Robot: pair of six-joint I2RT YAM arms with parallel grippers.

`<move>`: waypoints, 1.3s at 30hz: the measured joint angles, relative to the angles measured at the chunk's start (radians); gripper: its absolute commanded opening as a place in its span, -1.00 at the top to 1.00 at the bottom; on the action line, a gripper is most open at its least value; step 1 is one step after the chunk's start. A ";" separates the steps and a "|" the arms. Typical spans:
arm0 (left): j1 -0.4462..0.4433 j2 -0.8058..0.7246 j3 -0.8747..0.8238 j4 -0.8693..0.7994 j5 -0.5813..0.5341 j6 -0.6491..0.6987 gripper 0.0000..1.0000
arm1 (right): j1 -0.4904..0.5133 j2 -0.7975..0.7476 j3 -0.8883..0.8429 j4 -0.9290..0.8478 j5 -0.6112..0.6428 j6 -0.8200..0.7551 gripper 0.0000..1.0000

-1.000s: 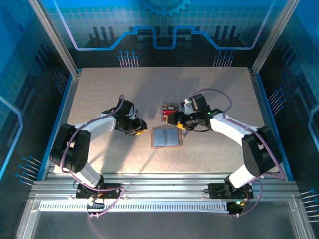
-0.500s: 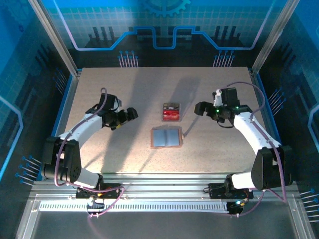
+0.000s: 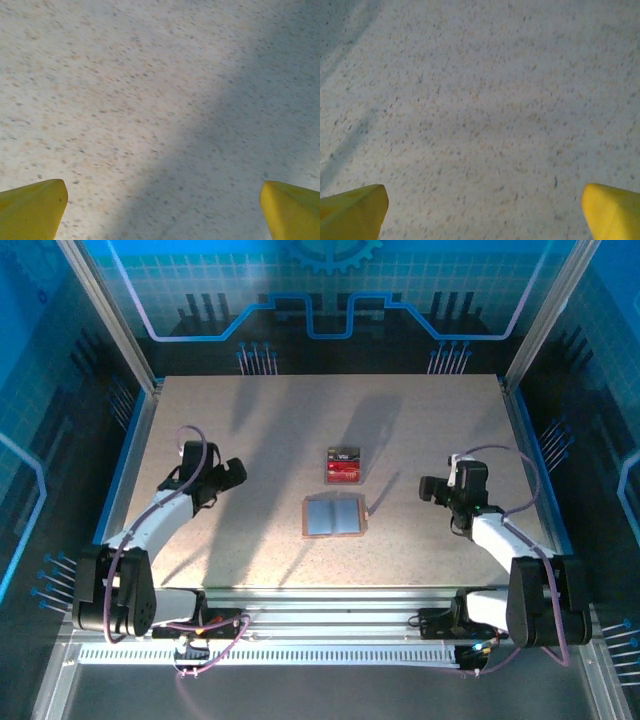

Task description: Take the credit cards out of the card holder

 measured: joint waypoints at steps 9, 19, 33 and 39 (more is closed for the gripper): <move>0.018 -0.005 -0.159 0.325 -0.065 0.187 -0.99 | 0.000 0.136 -0.017 0.346 -0.001 -0.071 -0.99; 0.036 0.092 -0.347 0.855 -0.018 0.323 -0.99 | 0.035 0.252 -0.016 0.504 -0.056 -0.137 -0.99; 0.038 0.252 -0.349 1.085 0.079 0.371 -0.99 | 0.062 0.296 -0.098 0.712 -0.034 -0.167 -0.99; 0.037 0.252 -0.349 1.096 0.079 0.388 -0.99 | 0.064 0.296 -0.098 0.731 -0.017 -0.167 -0.99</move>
